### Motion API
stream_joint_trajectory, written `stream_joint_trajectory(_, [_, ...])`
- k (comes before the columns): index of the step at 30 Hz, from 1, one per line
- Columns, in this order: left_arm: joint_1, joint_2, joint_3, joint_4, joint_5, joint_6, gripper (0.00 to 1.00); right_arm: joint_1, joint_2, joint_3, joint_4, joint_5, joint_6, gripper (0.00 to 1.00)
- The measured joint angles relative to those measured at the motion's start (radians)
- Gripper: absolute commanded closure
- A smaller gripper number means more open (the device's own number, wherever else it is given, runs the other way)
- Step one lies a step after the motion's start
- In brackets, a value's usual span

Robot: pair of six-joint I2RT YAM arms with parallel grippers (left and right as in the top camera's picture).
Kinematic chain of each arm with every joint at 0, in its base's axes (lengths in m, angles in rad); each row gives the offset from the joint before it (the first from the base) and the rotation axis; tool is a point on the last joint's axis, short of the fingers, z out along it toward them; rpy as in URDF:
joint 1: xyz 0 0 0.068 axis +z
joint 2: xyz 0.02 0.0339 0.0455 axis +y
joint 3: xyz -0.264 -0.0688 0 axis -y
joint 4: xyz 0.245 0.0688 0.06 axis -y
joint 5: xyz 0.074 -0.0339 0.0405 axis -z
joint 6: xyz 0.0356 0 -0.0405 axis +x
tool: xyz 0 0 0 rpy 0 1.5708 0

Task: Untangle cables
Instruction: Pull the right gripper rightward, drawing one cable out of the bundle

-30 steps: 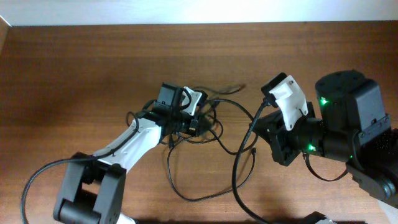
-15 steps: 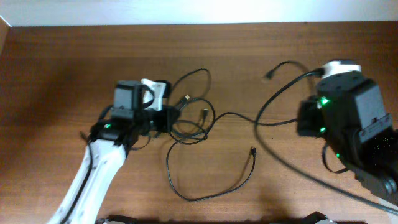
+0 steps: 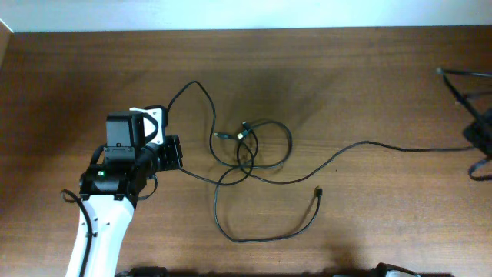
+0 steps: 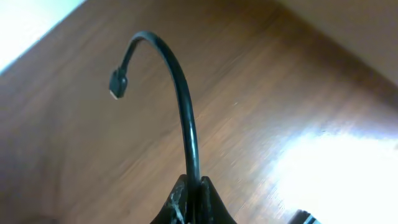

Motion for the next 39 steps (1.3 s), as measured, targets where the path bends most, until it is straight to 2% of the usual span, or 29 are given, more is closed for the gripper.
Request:
stream_joint_trajectory(5, [0.000,0.000,0.000,0.001,0.038,0.000,1.00,0.000,0.160,0.002,-0.002,-0.311,-0.227,0.96])
stream_joint_trajectory(6, [0.000,0.000,0.000,0.001,0.045,0.000,1.00,0.000,0.199,0.002,-0.011,-0.383,-0.278,0.70])
stream_joint_trajectory(7, [0.000,0.000,0.000,0.000,0.048,0.000,1.00,0.000,0.223,0.002,-0.017,-0.423,-0.305,0.53])
stream_joint_trajectory(8, [0.000,0.000,0.000,0.000,0.050,0.000,1.00,0.000,0.257,0.002,-0.029,-0.468,-0.340,0.31])
stream_joint_trajectory(9, [0.000,0.000,0.000,0.000,0.053,0.000,1.00,0.000,0.274,0.002,-0.034,-0.490,-0.352,0.04])
stream_joint_trajectory(10, [0.000,0.000,0.000,0.001,0.053,0.000,1.00,0.000,0.288,0.002,-0.048,-0.507,-0.368,0.01])
stream_joint_trajectory(26, [0.000,0.000,0.000,0.008,0.069,0.000,1.00,0.000,0.300,-0.003,-0.060,-0.525,-0.363,0.01])
stream_joint_trajectory(30, [0.000,0.000,0.000,0.008,0.080,0.000,1.00,0.000,0.354,-0.097,-0.043,-0.521,-0.208,0.01])
stream_joint_trajectory(32, [0.000,0.000,0.000,0.008,0.084,0.000,1.00,0.000,0.402,-0.146,0.019,-0.522,-0.117,0.01])
stream_joint_trajectory(36, [0.000,0.000,0.000,0.008,0.090,0.000,1.00,0.000,0.431,-0.151,0.081,-0.554,-0.061,0.01])
stream_joint_trajectory(39, [0.000,0.000,0.000,0.012,0.090,0.000,1.00,0.027,0.442,-0.168,0.089,-0.546,0.060,0.03])
